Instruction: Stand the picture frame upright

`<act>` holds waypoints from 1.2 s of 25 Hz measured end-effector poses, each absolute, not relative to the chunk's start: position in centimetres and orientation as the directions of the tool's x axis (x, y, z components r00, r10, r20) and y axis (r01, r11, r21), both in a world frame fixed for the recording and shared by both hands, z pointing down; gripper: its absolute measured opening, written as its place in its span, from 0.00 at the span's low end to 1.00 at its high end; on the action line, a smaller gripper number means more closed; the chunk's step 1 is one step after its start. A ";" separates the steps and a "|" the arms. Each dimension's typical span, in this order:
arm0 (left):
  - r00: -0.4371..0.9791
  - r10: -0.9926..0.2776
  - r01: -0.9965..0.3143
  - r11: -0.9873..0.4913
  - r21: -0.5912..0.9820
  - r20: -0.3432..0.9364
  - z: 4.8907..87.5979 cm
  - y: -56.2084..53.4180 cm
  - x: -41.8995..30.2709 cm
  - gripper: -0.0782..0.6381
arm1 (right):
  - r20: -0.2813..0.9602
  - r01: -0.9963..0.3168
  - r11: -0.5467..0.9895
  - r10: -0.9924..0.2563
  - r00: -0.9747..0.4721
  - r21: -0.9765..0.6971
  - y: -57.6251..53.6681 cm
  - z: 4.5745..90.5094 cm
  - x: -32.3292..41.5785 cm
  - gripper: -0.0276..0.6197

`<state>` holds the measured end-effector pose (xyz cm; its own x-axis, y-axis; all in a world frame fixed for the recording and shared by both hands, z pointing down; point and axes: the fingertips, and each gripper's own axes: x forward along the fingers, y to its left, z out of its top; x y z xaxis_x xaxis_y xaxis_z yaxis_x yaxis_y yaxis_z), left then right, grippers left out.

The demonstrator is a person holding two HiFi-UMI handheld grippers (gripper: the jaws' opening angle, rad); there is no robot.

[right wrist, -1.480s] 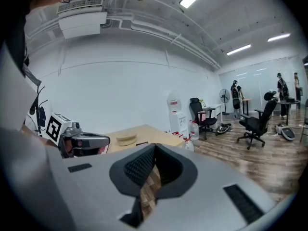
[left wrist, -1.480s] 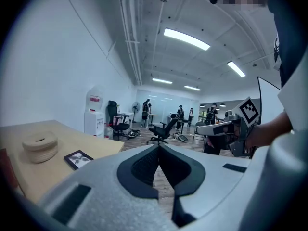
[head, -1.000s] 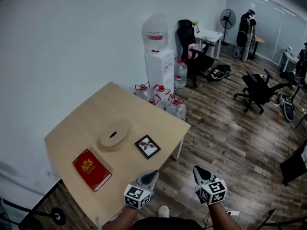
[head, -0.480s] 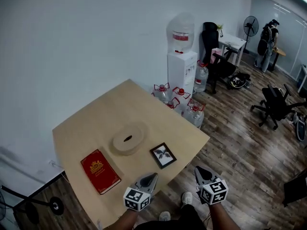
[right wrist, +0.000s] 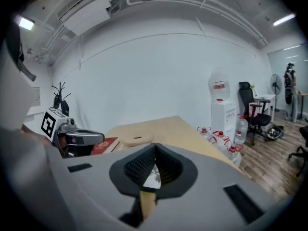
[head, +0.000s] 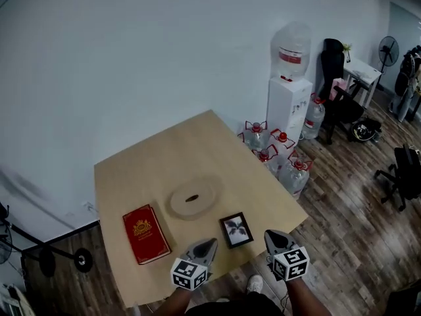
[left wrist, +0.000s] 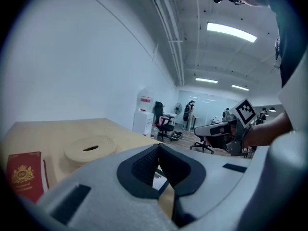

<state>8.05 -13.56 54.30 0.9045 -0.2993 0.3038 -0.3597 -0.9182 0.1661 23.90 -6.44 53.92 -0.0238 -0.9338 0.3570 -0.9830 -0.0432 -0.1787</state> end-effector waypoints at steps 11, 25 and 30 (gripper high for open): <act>0.815 -0.490 -0.554 -0.816 0.165 0.310 54.1 -15.6 9.8 0.11 | 0.378 -0.957 0.180 -0.889 -0.258 -0.230 -11.7 56.0 24.9 0.06; 0.783 -0.533 -0.607 -0.768 0.206 0.321 56.7 -18.9 6.0 0.11 | 0.466 -0.973 0.155 -0.857 -0.218 -0.171 -15.9 59.4 24.1 0.06; 0.776 -0.527 -0.613 -0.761 0.213 0.346 58.1 -19.8 4.6 0.11 | 0.547 -0.975 0.148 -0.808 -0.217 -0.169 -16.5 62.8 23.3 0.06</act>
<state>4.56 -19.75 58.14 0.7757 -0.5275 0.3464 -0.6127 -0.7610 0.2134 23.25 -16.45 62.76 -0.2175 -0.8081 0.5474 -0.9745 0.1481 -0.1686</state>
